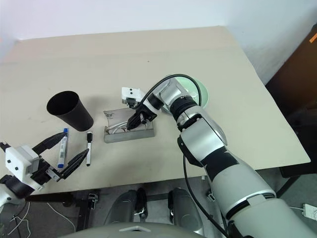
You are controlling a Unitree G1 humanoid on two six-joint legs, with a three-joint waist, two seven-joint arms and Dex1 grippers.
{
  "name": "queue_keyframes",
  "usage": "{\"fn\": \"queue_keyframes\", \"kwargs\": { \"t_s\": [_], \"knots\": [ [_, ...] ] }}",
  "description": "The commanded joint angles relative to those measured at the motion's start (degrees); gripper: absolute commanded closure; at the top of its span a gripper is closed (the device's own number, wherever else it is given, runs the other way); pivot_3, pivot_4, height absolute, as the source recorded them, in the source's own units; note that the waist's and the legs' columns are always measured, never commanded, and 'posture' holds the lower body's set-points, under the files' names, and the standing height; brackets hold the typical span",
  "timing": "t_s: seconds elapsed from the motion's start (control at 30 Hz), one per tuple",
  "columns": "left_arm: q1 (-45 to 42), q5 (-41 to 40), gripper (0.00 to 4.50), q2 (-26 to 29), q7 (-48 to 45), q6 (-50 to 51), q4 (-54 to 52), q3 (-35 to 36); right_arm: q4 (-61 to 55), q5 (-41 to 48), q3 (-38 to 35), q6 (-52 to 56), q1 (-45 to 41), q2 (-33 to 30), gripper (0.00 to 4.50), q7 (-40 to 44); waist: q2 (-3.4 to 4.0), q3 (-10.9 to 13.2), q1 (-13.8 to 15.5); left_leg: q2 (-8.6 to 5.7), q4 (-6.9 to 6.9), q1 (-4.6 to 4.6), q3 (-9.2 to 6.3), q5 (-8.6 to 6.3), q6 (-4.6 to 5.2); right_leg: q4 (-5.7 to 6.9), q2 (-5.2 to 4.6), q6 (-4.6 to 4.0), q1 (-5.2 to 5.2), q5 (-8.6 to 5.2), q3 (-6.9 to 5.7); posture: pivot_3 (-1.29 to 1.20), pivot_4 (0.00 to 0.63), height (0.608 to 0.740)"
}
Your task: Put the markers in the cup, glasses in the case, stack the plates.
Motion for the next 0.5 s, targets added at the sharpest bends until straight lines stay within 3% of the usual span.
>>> {"fn": "queue_keyframes", "kwargs": {
  "t_s": [0.03,0.5],
  "knots": [
    [-0.8,0.2,0.04,0.3,-0.5,-0.8,0.2,-0.7,1.0,-0.5,-1.3,2.6,0.3,0.2,4.47,2.0,0.0,0.0,0.0,0.0,0.0,0.0,0.0,0.0,0.0,0.0,0.0,0.0,0.0,0.0,0.0,0.0,0.15,0.715],
    [-2.8,0.3,0.04,0.5,-1.4,-0.7,1.6,-1.6,-0.3,-3.3,-2.0,0.1,4.1,0.3,4.47,-1.4,-0.01,0.0,0.0,0.0,0.0,0.06,0.0,0.0,0.0,0.03,-0.01,0.01,0.04,0.01,0.0,0.0,0.15,0.715]
  ]
}}
